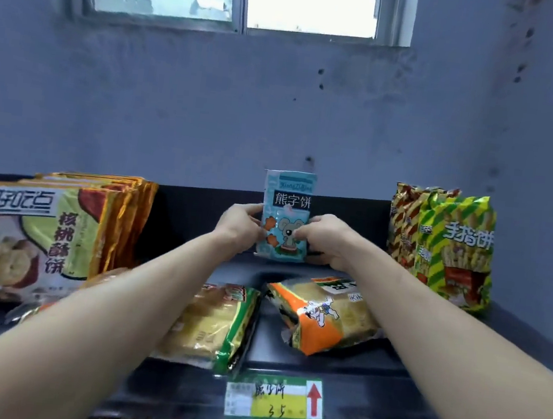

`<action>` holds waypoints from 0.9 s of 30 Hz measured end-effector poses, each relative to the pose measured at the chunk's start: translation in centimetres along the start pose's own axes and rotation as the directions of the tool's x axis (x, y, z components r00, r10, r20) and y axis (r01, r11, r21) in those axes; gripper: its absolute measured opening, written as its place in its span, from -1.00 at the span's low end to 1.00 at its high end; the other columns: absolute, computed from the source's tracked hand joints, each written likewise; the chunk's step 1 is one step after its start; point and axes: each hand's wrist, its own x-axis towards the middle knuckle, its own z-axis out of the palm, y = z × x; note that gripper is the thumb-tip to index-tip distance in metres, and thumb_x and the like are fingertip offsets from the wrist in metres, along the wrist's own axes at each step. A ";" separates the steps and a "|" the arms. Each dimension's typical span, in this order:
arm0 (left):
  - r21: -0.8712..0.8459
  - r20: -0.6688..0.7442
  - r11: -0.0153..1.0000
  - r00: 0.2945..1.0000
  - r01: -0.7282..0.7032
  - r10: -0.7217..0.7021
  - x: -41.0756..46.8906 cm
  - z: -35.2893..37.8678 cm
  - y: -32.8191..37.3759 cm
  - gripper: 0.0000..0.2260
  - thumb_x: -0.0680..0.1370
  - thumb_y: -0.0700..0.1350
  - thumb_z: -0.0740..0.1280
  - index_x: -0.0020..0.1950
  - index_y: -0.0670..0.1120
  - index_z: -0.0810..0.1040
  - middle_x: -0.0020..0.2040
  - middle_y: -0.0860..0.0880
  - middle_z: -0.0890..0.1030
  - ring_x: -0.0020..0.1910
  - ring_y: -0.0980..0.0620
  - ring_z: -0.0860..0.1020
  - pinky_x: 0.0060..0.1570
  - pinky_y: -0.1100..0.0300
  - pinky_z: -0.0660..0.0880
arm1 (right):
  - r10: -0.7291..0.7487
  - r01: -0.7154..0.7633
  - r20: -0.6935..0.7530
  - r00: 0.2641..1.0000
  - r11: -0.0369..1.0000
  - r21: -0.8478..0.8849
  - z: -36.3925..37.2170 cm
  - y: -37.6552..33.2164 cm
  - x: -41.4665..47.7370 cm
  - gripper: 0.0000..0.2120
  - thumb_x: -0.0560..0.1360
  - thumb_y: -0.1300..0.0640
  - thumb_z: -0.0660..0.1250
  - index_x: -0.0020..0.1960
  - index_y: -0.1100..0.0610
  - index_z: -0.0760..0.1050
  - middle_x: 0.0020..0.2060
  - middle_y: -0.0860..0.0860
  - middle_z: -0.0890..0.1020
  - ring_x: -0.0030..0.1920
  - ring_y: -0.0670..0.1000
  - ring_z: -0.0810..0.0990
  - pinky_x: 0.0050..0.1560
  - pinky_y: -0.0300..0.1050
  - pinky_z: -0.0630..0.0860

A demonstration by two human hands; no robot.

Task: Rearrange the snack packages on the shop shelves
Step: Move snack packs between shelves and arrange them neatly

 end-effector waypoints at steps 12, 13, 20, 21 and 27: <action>-0.123 0.099 0.992 0.995 0.041 -0.029 1.7 0.5 -3.1 -0.46 0.48 -0.44 0.29 0.40 -0.07 0.36 0.02 -0.04 0.56 -0.05 0.03 0.56 -0.32 0.28 0.58 | -0.047 0.046 0.059 0.997 0.999 0.018 1.4 3.0 3.2 -0.81 0.51 0.31 0.27 0.09 0.12 0.47 0.08 0.11 0.61 0.09 0.09 0.59 0.20 0.03 0.52; -0.103 0.090 0.994 0.996 0.036 -0.027 1.8 0.5 -3.2 -0.47 0.47 -0.43 0.31 0.38 -0.08 0.37 0.01 -0.03 0.55 -0.02 0.01 0.56 -0.19 0.19 0.60 | -0.048 0.048 0.064 0.997 0.999 0.005 1.3 3.1 3.3 -0.80 0.51 0.30 0.27 0.10 0.12 0.47 0.10 0.11 0.61 0.10 0.09 0.58 0.21 0.05 0.51; -0.046 0.075 0.999 0.997 0.030 -0.026 2.1 0.6 -3.4 -0.48 0.47 -0.40 0.32 0.38 -0.09 0.33 0.14 -0.11 0.53 0.09 -0.04 0.52 0.02 0.08 0.54 | -0.055 0.058 0.082 0.995 0.998 -0.038 1.4 3.4 3.4 -0.71 0.49 0.36 0.25 0.12 0.05 0.48 0.12 0.09 0.61 0.15 0.08 0.57 0.23 0.06 0.50; -0.039 0.079 0.999 0.997 0.027 -0.024 2.0 0.6 -3.4 -0.48 0.48 -0.40 0.31 0.39 -0.09 0.32 0.17 -0.12 0.53 0.08 -0.02 0.52 -0.01 0.12 0.53 | -0.052 0.057 0.091 0.995 0.997 -0.051 1.5 3.4 3.3 -0.68 0.48 0.37 0.25 0.15 0.07 0.48 0.11 0.07 0.61 0.15 0.07 0.57 0.23 0.04 0.50; -0.006 0.108 1.000 0.994 0.016 -0.015 1.8 0.4 -3.3 -0.53 0.48 -0.38 0.30 0.35 -0.08 0.36 0.13 -0.05 0.55 0.01 0.06 0.51 -0.17 0.29 0.49 | -0.083 0.091 0.072 0.994 0.989 -0.117 1.6 3.2 2.7 -0.58 0.49 0.37 0.26 0.31 0.14 0.42 0.08 0.01 0.58 0.15 0.05 0.55 0.25 0.01 0.48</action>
